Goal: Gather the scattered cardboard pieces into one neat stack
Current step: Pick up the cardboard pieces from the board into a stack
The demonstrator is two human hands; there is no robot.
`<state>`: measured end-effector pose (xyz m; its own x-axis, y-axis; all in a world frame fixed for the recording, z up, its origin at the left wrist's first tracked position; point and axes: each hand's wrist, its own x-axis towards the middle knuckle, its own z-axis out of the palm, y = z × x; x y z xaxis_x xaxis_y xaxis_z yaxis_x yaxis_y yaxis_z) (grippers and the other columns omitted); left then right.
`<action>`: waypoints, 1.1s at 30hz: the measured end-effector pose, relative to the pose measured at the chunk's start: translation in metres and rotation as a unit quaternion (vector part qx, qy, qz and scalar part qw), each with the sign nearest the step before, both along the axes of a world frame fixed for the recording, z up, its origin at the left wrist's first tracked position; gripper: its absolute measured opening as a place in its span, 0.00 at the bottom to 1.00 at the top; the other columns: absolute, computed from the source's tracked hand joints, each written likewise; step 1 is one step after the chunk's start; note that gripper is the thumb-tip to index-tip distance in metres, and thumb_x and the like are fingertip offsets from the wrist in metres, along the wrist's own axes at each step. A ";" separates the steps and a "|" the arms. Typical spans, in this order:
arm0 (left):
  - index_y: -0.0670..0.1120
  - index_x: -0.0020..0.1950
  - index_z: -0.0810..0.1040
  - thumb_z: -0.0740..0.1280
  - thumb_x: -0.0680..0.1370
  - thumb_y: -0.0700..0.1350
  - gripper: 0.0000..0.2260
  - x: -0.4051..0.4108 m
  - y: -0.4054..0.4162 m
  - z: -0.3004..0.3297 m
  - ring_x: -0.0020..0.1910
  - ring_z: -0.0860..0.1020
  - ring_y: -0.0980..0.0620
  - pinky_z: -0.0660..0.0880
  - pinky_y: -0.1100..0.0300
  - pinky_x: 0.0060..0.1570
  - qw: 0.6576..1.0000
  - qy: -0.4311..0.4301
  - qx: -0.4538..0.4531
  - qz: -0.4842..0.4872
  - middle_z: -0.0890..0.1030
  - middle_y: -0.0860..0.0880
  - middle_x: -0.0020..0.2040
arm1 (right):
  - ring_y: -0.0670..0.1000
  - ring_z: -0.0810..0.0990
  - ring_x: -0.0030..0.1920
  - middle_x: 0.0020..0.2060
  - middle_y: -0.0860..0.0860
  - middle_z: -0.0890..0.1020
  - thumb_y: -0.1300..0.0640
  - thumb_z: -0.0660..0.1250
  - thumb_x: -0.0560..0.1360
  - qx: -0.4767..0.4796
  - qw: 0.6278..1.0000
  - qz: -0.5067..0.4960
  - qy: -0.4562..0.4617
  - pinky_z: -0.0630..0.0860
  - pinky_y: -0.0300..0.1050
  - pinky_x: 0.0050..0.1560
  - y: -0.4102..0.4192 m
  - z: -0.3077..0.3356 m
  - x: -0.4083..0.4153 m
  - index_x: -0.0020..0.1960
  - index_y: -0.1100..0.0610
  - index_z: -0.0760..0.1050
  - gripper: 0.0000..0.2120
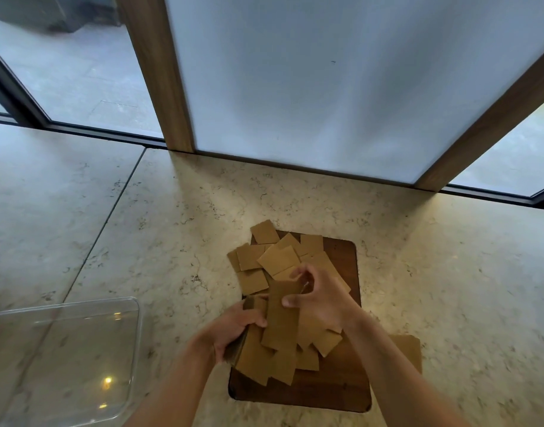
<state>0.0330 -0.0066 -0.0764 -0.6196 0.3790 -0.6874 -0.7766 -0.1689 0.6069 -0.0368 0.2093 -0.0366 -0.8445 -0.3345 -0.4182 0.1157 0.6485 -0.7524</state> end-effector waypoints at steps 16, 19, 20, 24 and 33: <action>0.46 0.66 0.77 0.77 0.76 0.49 0.21 0.001 -0.010 -0.015 0.49 0.86 0.36 0.84 0.38 0.48 0.917 -0.053 0.174 0.355 0.85 0.34 0.57 | 0.50 0.75 0.58 0.56 0.50 0.79 0.45 0.71 0.77 0.264 0.946 -0.095 0.161 0.74 0.43 0.59 -0.042 -0.064 -0.014 0.64 0.54 0.76 0.20; 0.45 0.67 0.76 0.80 0.71 0.48 0.27 -0.009 -0.010 -0.010 0.43 0.86 0.39 0.85 0.39 0.45 0.923 -0.009 0.074 0.378 0.85 0.34 0.54 | 0.48 0.80 0.45 0.43 0.46 0.81 0.51 0.65 0.83 0.061 0.968 -0.237 0.059 0.72 0.36 0.40 -0.035 -0.050 -0.017 0.52 0.54 0.80 0.08; 0.46 0.67 0.76 0.82 0.68 0.49 0.30 -0.012 -0.008 -0.007 0.43 0.86 0.40 0.85 0.40 0.44 0.926 0.017 0.041 0.374 0.84 0.36 0.53 | 0.46 0.81 0.44 0.42 0.44 0.82 0.51 0.63 0.84 -0.002 0.964 -0.265 0.018 0.71 0.35 0.40 -0.034 -0.044 -0.013 0.49 0.51 0.80 0.09; 0.56 0.66 0.80 0.80 0.72 0.48 0.24 -0.019 0.003 -0.008 0.51 0.86 0.38 0.85 0.38 0.44 0.944 0.043 -0.024 0.327 0.86 0.40 0.57 | 0.39 0.84 0.44 0.41 0.40 0.86 0.48 0.67 0.82 -0.060 0.984 -0.160 -0.050 0.79 0.34 0.45 -0.053 -0.036 0.018 0.45 0.44 0.83 0.09; 0.53 0.68 0.78 0.78 0.73 0.45 0.25 -0.008 -0.009 -0.017 0.44 0.85 0.33 0.85 0.40 0.44 0.932 0.022 0.034 0.360 0.85 0.31 0.51 | 0.52 0.75 0.63 0.64 0.54 0.76 0.42 0.70 0.77 0.281 0.943 -0.137 0.112 0.75 0.48 0.64 -0.044 -0.060 -0.010 0.72 0.55 0.72 0.27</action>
